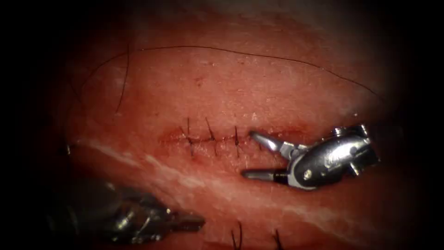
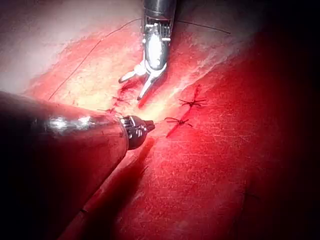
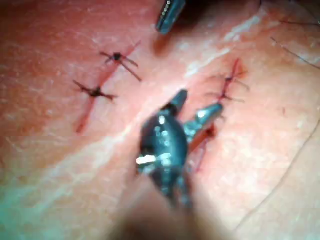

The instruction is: Wound Closure

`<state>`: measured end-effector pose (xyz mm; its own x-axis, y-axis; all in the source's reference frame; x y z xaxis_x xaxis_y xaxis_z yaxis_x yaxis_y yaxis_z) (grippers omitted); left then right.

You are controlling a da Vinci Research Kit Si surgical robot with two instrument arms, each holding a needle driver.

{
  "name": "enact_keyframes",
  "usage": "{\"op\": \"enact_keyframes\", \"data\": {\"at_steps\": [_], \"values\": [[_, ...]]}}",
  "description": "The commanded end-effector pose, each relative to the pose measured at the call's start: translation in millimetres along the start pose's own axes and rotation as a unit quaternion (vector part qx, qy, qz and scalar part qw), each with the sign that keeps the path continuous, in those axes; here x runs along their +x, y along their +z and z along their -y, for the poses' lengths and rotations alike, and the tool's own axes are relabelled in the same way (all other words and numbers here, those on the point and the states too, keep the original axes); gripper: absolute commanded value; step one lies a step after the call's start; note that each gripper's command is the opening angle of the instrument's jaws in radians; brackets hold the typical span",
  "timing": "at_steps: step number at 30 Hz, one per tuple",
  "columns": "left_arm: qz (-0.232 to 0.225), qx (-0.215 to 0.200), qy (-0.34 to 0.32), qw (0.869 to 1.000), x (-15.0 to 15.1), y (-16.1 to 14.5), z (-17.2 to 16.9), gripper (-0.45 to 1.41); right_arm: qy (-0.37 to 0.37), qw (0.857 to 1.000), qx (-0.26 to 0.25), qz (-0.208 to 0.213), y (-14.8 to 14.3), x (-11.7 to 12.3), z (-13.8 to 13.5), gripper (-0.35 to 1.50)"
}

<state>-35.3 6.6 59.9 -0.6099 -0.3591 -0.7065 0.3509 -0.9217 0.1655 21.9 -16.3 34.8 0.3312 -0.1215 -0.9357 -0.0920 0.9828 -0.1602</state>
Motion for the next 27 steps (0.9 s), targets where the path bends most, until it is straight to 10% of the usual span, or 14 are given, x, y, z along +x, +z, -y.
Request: {"op": "enact_keyframes", "data": {"at_steps": [1, 9, 12, 17, 27], "values": [[-0.005, -0.002, -0.021, 1.000, -0.3, 0.6, -1.2, -0.45, 0.006, 1.000, 0.001, 0.001, 0.3, -0.3, 1.2, 1.36], [-0.068, 0.005, -0.133, 0.989, -2.5, 0.4, -5.5, -0.45, 0.013, 1.000, -0.002, 0.004, 0.5, -0.4, 1.4, 1.36], [-0.077, 0.003, -0.221, 0.972, -3.5, 1.2, -6.3, 0.42, 0.016, 1.000, -0.003, 0.004, 0.6, -0.3, 1.7, 1.36], [-0.076, -0.006, -0.325, 0.943, -4.7, 1.3, -6.5, 1.04, 0.018, 1.000, -0.003, 0.003, 0.5, -0.3, 1.7, 1.36], [-0.126, 0.004, -0.340, 0.932, -4.7, -4.1, -5.6, 1.03, 0.021, 1.000, -0.003, 0.006, 0.1, -0.3, 1.9, 1.36]]}}
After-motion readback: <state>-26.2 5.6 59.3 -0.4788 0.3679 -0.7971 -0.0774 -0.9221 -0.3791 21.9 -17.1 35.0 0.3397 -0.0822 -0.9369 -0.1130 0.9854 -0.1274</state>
